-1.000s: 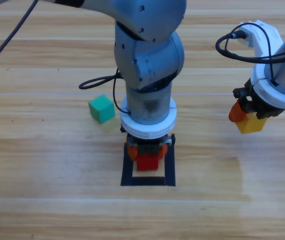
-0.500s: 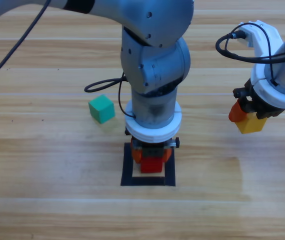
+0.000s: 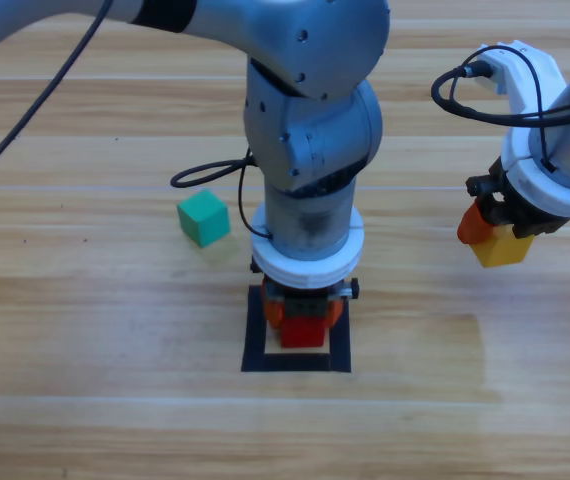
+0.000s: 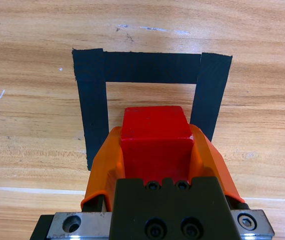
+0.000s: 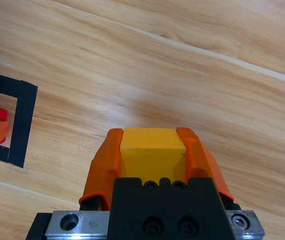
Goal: Stack the blocks in the rectangular block: red at the bottom, yellow in the middle, green on top
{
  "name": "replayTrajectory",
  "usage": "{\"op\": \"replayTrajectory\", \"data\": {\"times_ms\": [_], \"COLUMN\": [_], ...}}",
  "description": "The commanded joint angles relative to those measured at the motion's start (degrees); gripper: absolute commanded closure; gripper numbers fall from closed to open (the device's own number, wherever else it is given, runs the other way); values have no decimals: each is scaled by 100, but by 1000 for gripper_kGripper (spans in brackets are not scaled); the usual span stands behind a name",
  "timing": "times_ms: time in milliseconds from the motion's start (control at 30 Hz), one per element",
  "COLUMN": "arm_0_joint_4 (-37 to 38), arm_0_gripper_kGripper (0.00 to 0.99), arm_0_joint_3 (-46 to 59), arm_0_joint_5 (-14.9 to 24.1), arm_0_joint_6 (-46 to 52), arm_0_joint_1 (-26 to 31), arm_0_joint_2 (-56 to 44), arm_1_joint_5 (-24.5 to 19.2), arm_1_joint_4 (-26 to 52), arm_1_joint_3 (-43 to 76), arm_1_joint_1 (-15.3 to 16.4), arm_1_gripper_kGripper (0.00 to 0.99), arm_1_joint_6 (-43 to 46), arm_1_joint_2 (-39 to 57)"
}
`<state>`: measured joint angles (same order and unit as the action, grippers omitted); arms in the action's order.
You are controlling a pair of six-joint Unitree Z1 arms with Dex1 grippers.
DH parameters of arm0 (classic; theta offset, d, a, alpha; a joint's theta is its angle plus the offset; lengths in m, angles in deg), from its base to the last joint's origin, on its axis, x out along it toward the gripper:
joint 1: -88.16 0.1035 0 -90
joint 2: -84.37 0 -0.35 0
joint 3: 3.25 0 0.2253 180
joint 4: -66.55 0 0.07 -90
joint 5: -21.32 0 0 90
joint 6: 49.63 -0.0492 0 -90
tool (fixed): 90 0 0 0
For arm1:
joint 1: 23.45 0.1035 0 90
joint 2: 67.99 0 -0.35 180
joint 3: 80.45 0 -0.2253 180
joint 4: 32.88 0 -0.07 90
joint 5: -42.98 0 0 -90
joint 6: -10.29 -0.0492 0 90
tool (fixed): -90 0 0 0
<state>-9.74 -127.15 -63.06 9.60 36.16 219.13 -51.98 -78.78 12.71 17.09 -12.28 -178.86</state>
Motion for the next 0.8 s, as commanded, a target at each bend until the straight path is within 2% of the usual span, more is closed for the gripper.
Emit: {"op": "replayTrajectory", "data": {"times_ms": [33,133,200,367,400,467,800], "arm_0_joint_4": [-15,-6,-6,-15,-15,-15,-76], "arm_0_gripper_kGripper": [771,688,574,182,139,106,65], "arm_0_joint_3": [-27,-44,-44,-44,-27,-9,-106], "arm_0_joint_5": [70,70,70,79,88,97,211], "arm_0_joint_6": [-70,-70,-62,-26,-26,-26,0], "arm_0_joint_1": [-135,-135,-135,-135,-144,-135,-135], "arm_0_joint_2": [331,331,340,357,349,313,-56], "arm_1_joint_5": [-67,-67,-67,-67,-76,-76,-120], "arm_1_joint_4": [-136,-136,-127,-136,-136,-136,-206], "arm_1_joint_3": [108,108,108,108,108,108,72], "arm_1_joint_1": [112,112,112,112,112,112,112], "arm_1_gripper_kGripper": [973,973,973,973,973,973,975], "arm_1_joint_6": [8,8,8,8,8,8,-98], "arm_1_joint_2": [294,294,294,285,285,285,294]}}
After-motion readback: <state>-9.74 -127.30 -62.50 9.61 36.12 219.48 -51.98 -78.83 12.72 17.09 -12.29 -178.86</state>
